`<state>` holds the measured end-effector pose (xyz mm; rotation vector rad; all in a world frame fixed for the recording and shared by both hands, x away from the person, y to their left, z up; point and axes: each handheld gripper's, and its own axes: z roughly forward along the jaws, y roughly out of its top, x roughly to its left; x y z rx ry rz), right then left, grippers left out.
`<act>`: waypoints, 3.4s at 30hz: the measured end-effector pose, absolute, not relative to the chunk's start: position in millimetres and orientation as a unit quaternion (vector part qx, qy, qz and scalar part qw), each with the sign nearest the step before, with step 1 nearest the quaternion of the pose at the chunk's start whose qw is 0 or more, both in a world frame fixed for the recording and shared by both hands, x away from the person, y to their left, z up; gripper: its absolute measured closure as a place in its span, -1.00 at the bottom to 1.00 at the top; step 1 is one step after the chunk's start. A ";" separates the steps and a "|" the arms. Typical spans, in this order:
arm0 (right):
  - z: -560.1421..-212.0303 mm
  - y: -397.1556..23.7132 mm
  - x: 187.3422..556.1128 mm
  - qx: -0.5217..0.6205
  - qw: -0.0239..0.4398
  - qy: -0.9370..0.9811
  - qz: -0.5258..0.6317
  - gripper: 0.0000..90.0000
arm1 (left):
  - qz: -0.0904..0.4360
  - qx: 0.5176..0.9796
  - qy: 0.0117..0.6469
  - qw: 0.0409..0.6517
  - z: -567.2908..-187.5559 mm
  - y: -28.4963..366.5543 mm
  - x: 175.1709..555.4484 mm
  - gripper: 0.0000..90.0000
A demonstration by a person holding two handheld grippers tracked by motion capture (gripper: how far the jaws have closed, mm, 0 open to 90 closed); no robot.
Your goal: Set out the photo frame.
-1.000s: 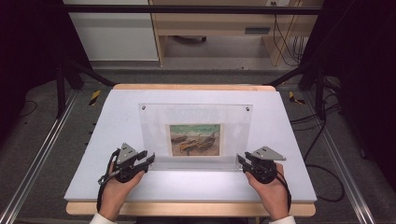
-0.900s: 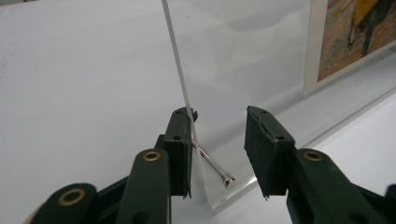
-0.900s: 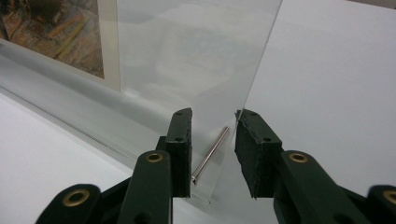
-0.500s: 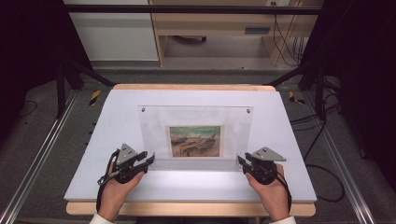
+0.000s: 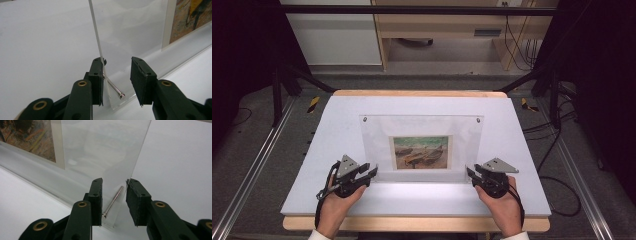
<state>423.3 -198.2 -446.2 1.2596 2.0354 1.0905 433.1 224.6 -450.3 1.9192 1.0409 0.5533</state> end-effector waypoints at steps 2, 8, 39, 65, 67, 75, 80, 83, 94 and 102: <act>-446.2 -198.1 423.3 0.464 0.253 0.749 0.401 0.48 | 0.222 0.769 0.417 0.430 -450.3 224.5 432.6 0.39; -446.2 -198.3 423.4 0.463 0.252 0.749 0.401 0.47 | 0.222 0.770 0.416 0.429 -450.3 224.8 431.9 0.39; -450.7 -198.1 417.2 0.463 0.246 0.752 0.400 0.45 | 0.219 0.772 0.417 0.427 -453.8 224.3 426.2 0.39; -452.2 -194.0 420.2 0.460 0.247 0.753 0.401 0.03 | 0.231 0.777 0.399 0.429 -454.3 220.0 426.9 0.09; -451.7 -192.2 420.9 0.464 0.250 0.751 0.398 -0.19 | 0.233 0.780 0.394 0.428 -454.1 218.1 427.2 -0.09; -449.2 -190.2 423.0 0.448 0.272 0.749 0.406 -0.64 | 0.225 0.774 0.389 0.447 -454.8 215.8 431.9 -0.67; -447.9 -189.5 422.2 0.442 0.276 0.748 0.412 -0.76 | 0.229 0.774 0.376 0.455 -453.2 213.0 428.8 -0.83; -446.0 -189.1 420.5 0.436 0.282 0.746 0.417 -0.80 | 0.233 0.773 0.367 0.463 -451.0 213.6 427.0 -0.85; -440.8 -194.3 415.1 0.437 0.296 0.736 0.424 -0.81 | 0.240 0.762 0.361 0.481 -442.8 222.0 422.1 -0.87; -438.7 -198.7 409.5 0.438 0.298 0.732 0.427 -0.82 | 0.244 0.763 0.359 0.480 -440.7 227.5 418.6 -0.86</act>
